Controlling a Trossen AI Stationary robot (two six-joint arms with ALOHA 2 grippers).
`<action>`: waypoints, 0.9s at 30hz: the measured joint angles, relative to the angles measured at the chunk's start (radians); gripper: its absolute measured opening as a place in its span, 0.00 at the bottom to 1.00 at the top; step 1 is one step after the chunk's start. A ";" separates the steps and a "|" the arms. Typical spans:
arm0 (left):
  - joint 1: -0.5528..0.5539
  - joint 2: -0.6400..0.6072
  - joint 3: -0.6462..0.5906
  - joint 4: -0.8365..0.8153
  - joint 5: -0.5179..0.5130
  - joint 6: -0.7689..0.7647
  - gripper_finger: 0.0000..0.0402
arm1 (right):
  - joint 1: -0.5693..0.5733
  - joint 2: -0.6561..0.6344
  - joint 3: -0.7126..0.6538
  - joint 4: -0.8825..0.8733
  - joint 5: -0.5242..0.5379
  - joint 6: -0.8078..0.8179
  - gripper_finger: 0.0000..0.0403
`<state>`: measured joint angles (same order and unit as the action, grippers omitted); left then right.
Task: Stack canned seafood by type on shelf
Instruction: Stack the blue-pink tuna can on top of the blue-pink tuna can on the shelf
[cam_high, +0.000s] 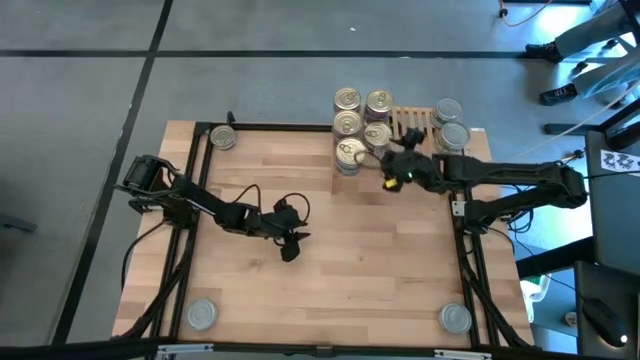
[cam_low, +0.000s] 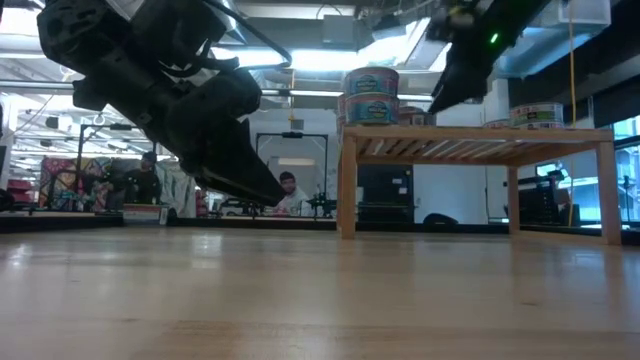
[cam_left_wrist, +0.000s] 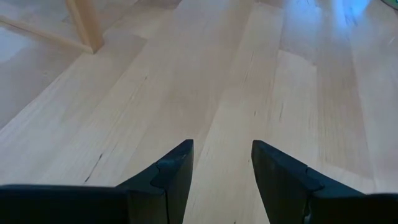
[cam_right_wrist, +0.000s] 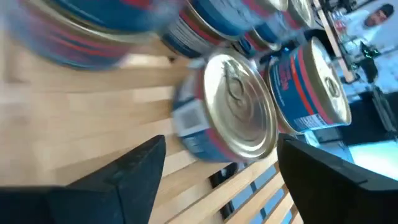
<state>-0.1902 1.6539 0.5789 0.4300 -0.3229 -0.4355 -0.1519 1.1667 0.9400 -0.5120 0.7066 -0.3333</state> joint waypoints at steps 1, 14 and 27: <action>0.000 0.000 0.000 -0.001 0.000 0.000 0.40 | 0.033 -0.010 0.015 -0.038 0.006 0.034 0.74; 0.074 -0.282 0.114 -0.568 -0.096 0.026 0.40 | 0.533 -0.031 -0.037 -0.091 -0.263 0.428 0.60; 0.440 -0.338 0.137 -0.916 -0.266 0.026 0.40 | 0.629 0.136 -0.361 0.484 -0.263 0.529 0.56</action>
<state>0.2496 1.3155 0.7160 -0.4862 -0.5888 -0.4099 0.4774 1.3028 0.5793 -0.0285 0.4436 0.1960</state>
